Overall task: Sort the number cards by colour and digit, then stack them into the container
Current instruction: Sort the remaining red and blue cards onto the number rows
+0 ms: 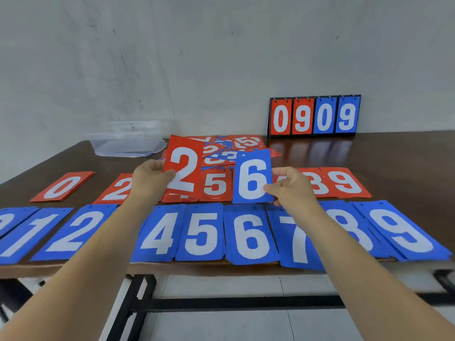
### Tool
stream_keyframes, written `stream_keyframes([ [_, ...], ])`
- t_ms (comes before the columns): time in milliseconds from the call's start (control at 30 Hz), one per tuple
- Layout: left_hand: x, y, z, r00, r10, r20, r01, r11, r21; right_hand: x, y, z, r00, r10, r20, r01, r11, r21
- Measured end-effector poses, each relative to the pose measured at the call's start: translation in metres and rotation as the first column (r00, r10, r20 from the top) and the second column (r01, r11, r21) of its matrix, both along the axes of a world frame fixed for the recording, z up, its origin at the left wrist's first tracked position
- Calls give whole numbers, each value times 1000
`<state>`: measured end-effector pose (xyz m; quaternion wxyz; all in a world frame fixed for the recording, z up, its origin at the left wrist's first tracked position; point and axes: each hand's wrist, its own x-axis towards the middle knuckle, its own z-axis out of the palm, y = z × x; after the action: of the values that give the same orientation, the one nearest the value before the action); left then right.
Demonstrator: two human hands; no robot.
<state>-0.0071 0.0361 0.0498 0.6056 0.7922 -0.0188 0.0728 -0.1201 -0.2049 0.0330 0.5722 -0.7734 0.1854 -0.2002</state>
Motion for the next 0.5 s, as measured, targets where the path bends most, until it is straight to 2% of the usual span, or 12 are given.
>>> stream_keyframes([
  [333,-28,55,-13,997,-69,-31,70,996,53,-62,47,-17,991,-107,-76,97,987,-127],
  [500,-35,78,-14,996,-70,-56,74,995,64,-68,60,-26,966,-195,-171,136,942,-308],
])
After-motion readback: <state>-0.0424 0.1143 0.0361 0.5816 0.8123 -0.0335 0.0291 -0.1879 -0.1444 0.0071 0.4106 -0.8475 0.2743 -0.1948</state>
